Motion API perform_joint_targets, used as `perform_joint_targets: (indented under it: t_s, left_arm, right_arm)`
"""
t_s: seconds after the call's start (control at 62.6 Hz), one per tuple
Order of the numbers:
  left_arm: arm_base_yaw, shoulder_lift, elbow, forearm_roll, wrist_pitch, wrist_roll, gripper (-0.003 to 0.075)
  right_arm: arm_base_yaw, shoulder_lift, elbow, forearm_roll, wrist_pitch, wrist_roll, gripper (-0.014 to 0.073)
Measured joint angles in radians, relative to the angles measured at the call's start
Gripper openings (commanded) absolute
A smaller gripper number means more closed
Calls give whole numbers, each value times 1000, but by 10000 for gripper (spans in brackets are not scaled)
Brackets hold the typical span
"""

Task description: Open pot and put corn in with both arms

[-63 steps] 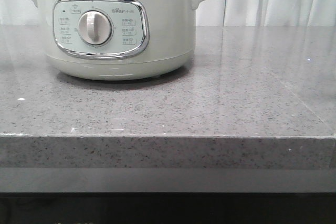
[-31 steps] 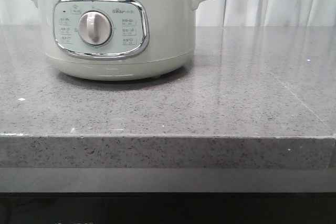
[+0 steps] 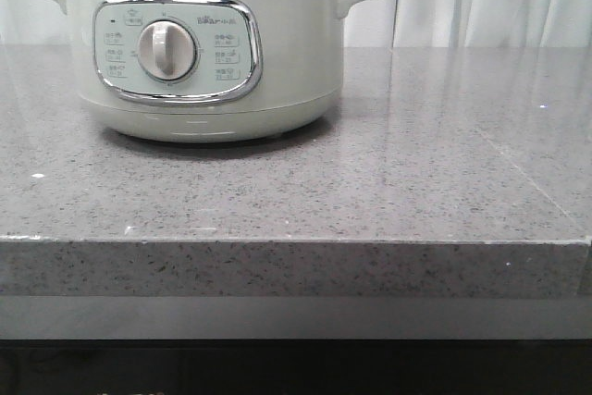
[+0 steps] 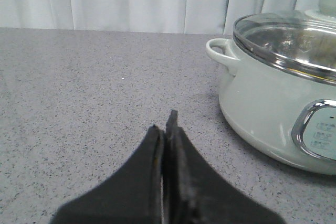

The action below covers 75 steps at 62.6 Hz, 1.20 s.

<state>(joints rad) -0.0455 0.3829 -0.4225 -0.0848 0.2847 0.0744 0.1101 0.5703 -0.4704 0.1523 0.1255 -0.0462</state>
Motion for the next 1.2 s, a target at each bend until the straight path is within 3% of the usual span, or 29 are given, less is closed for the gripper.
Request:
perform_joint_targets:
  t_s: [0.942, 1.198]
  left_arm:
    - [0, -8, 2, 23, 0, 0, -20]
    - [0, -220, 114, 47, -4, 0, -20]
  right_arm:
    - [0, 0, 0, 0, -6, 1, -121]
    - [0, 0, 0, 0, -6, 1, -121]
